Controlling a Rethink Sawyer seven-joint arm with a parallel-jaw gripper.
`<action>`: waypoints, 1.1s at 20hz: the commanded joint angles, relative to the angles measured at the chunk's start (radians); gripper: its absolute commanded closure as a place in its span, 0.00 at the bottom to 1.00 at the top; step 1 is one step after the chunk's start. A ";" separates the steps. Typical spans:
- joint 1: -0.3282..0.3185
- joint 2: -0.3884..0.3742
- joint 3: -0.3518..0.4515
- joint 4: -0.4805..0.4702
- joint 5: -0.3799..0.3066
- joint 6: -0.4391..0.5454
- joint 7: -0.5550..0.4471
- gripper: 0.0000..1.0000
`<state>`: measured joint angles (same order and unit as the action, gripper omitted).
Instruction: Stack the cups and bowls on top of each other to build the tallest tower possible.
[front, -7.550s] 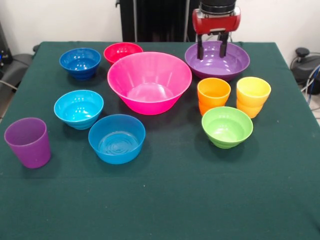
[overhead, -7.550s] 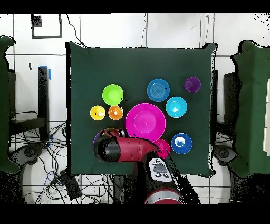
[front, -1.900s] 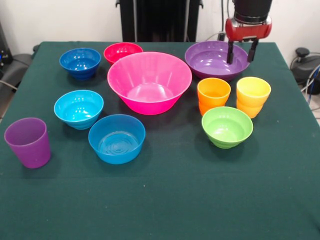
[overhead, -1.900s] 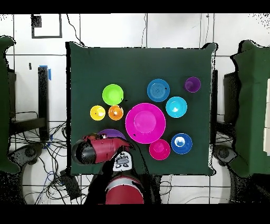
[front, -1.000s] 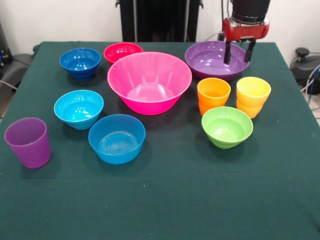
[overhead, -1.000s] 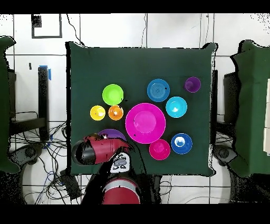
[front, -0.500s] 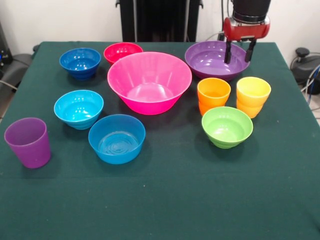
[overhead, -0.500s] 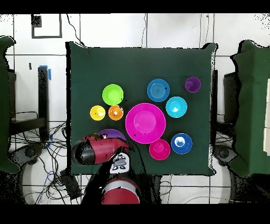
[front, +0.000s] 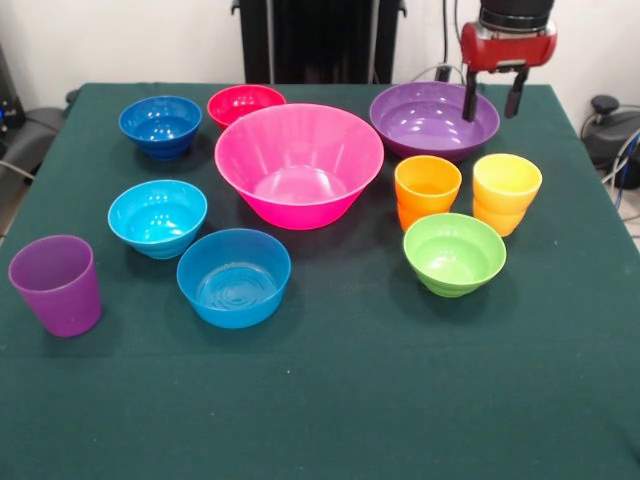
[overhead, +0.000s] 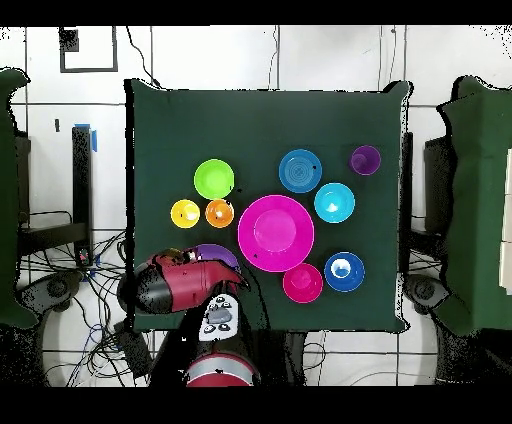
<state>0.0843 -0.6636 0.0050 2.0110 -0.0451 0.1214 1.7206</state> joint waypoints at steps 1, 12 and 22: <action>0.030 -0.006 0.048 -0.044 0.051 0.096 0.167 0.00; 0.027 0.060 0.048 -0.069 0.052 0.051 0.150 0.00; 0.022 0.091 0.046 -0.077 0.049 0.085 0.137 0.00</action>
<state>0.1029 -0.6282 0.0048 1.9974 -0.0233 0.1216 1.7206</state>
